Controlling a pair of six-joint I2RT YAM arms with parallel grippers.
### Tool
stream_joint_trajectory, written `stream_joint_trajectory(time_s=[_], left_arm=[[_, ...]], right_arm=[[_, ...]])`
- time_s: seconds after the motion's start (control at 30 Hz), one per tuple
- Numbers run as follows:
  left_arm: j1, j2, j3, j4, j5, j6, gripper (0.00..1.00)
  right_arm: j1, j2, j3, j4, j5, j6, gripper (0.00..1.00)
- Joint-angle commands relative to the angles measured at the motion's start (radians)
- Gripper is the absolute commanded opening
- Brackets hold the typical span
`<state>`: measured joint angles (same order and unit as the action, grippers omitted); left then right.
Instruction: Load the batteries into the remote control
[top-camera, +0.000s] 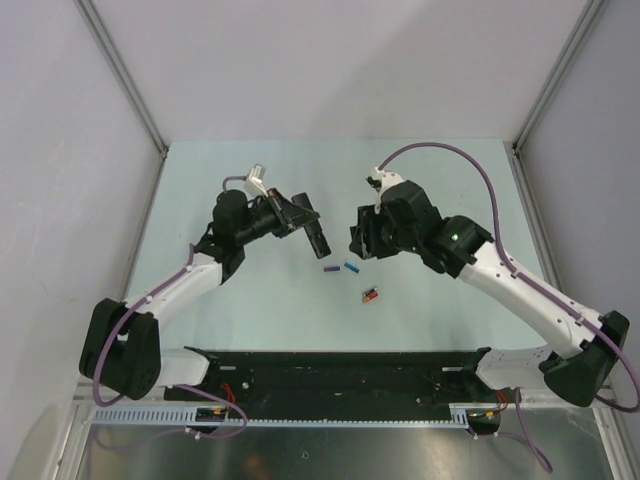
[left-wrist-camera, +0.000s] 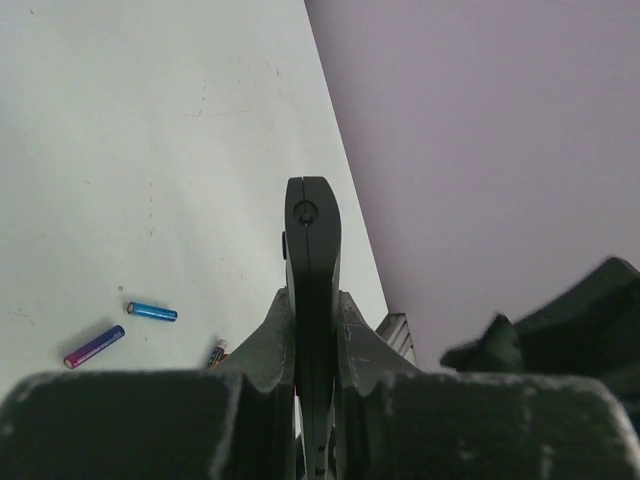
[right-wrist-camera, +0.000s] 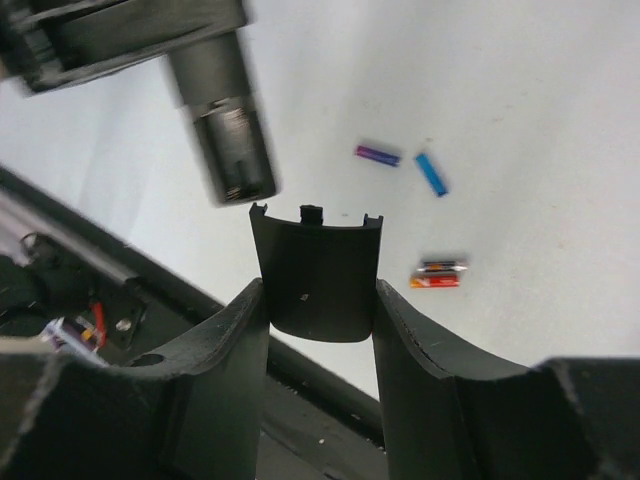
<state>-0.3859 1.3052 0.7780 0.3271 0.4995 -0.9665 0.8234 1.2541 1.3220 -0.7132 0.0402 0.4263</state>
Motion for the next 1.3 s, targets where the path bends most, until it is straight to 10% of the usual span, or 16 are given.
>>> stream_joint_trajectory(time_s=[0.0,0.5,0.93,1.27], left_arm=[[-0.002,-0.052,-0.025,0.032,-0.01,0.031,0.0],[-0.03,-0.26,-0.239,0.211,0.137,-0.052,0.0],[-0.03,-0.304,-0.301,0.293,0.212,-0.084,0.0],[-0.03,-0.299,-0.306,0.293,0.215,-0.084,0.0]], right_arm=[[-0.092,0.08,-0.038,-0.045,0.049,-0.026,0.0],[-0.365,0.473,-0.103,0.119,0.086,-0.057,0.0],[-0.351,0.593,-0.101,0.104,0.125,-0.052,0.0],[-0.362,0.608,-0.102,0.089,0.128,-0.05,0.45]])
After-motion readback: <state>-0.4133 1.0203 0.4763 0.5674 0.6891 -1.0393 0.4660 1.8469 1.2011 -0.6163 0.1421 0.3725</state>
